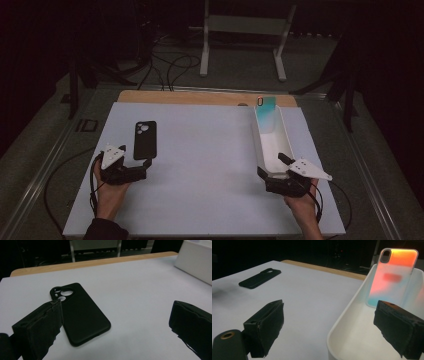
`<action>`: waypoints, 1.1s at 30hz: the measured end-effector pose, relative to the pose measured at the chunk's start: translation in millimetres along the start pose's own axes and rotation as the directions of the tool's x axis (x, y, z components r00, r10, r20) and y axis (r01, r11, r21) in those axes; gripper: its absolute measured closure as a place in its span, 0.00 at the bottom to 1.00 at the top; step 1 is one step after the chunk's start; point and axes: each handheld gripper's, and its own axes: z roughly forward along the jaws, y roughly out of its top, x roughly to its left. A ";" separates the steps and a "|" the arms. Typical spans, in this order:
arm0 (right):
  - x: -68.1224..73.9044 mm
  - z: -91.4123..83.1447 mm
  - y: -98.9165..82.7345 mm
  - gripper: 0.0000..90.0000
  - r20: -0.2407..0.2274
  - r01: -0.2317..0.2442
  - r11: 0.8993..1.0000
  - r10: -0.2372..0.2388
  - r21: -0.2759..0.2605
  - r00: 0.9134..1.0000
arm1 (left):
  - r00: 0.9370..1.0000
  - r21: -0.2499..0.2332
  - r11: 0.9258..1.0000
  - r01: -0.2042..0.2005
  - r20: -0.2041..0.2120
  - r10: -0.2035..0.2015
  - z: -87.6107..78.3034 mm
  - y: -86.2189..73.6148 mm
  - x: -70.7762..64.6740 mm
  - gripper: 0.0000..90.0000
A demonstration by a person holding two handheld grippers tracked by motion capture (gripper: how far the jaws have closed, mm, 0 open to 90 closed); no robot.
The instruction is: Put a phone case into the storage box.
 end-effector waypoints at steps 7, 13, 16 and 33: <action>-0.8 -0.8 0.3 0.10 0.001 -0.001 1.000 0.001 -0.006 1.000 | 0.999 0.052 0.999 0.012 -0.041 -0.010 20.7 5.9 5.3 0.00; -0.9 -1.1 0.3 0.10 0.001 -0.002 1.000 0.002 -0.007 1.000 | 0.998 0.096 0.995 0.033 -0.058 -0.027 35.4 9.3 8.8 0.00; -0.7 -0.8 0.3 0.10 0.002 0.000 1.000 0.000 -0.008 1.000 | 0.997 0.113 0.993 0.039 -0.067 -0.032 42.3 10.5 10.0 0.00; 0.9 -0.1 0.9 0.10 -0.007 -0.006 1.000 0.005 -0.010 1.000 | 0.990 0.197 0.976 0.089 -0.122 -0.066 70.4 10.3 19.0 0.00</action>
